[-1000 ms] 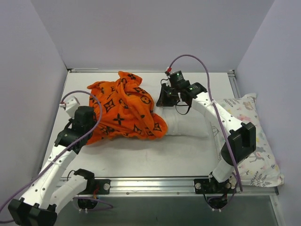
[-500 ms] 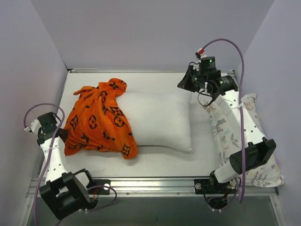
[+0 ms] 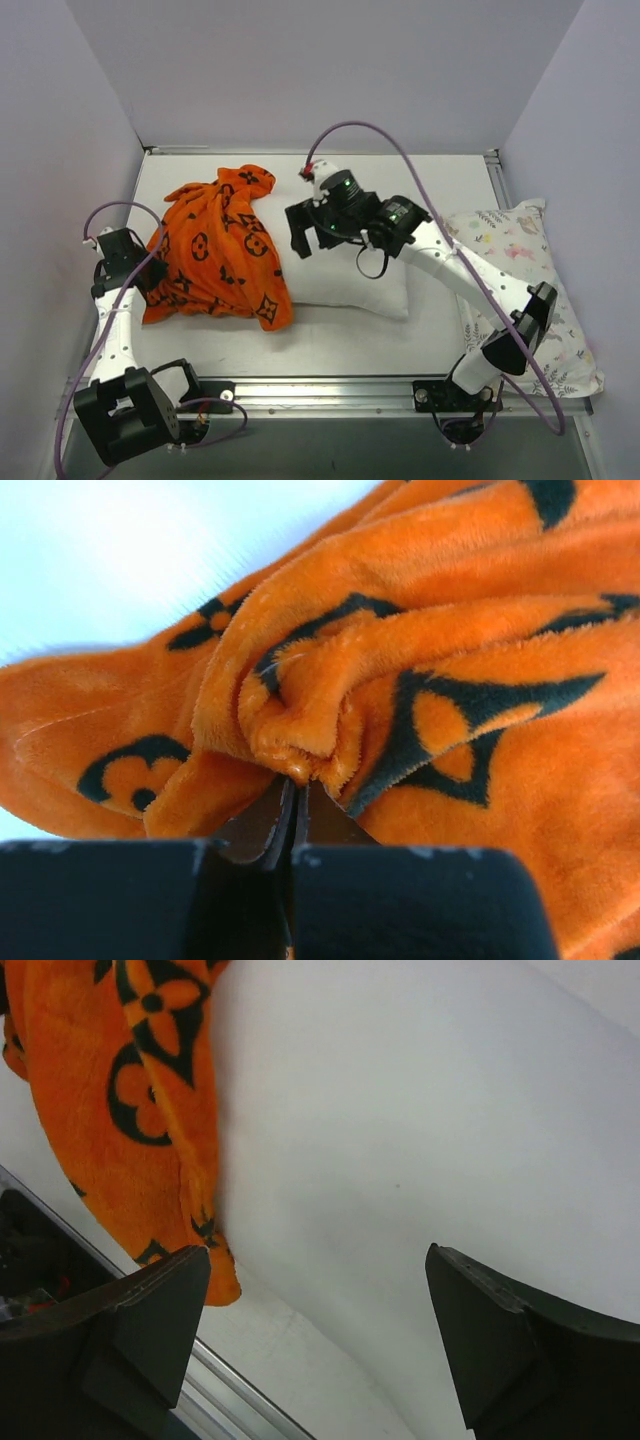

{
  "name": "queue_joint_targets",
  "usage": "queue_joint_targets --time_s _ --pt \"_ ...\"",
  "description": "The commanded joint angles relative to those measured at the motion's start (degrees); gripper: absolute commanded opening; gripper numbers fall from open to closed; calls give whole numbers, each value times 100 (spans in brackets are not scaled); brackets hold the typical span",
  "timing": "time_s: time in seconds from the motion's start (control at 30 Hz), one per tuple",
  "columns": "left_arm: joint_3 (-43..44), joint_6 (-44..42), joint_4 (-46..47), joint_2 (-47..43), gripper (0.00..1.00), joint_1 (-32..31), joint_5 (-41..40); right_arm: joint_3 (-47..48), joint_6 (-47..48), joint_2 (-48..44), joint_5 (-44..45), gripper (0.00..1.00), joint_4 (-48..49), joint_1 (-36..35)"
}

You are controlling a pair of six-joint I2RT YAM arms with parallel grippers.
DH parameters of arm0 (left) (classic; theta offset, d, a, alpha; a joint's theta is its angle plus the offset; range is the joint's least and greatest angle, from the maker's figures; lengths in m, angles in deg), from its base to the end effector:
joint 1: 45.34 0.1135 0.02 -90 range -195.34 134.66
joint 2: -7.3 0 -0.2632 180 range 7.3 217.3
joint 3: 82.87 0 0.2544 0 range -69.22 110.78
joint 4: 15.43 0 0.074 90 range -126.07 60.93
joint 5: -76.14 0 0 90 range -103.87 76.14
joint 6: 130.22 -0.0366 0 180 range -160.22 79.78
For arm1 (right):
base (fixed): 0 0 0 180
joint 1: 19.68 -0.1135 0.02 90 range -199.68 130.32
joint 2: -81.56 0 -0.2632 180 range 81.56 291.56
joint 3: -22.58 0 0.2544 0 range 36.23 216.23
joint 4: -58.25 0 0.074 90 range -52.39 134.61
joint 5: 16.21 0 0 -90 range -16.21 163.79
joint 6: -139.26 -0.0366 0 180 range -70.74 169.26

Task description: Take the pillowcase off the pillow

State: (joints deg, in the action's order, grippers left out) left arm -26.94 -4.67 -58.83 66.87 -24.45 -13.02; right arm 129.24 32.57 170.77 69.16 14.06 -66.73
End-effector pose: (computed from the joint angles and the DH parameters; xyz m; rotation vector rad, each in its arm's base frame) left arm 0.2019 0.0765 0.2434 -1.1269 2.1146 -0.1377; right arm 0.2416 0.2639 0.4033 -0.6077 2.0377 0.7643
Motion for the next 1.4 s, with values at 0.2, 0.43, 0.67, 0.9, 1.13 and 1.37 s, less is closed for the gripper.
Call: queue_joint_targets --time_s 0.2,0.43,0.67,0.9,1.13,1.37 --pt "262 -267 260 -252 13 -795 391 -811 386 1203 1139 98 267 -296" --pt "992 -794 -319 -463 69 -1763 215 -679 -45 1829 603 0 435 -129" --pt "1335 -822 -496 -1114 88 -2463 267 -881 -335 1292 286 0 620 99" --pt "1309 -313 -171 -975 91 -4491 -767 -750 -484 1125 208 0 611 90" --pt "1054 285 -30 -51 88 -5129 -1858 -653 -563 914 417 0 594 90" --pt "1098 199 -855 -410 0 -4203 -3003 -758 -625 98 585 0 340 721"
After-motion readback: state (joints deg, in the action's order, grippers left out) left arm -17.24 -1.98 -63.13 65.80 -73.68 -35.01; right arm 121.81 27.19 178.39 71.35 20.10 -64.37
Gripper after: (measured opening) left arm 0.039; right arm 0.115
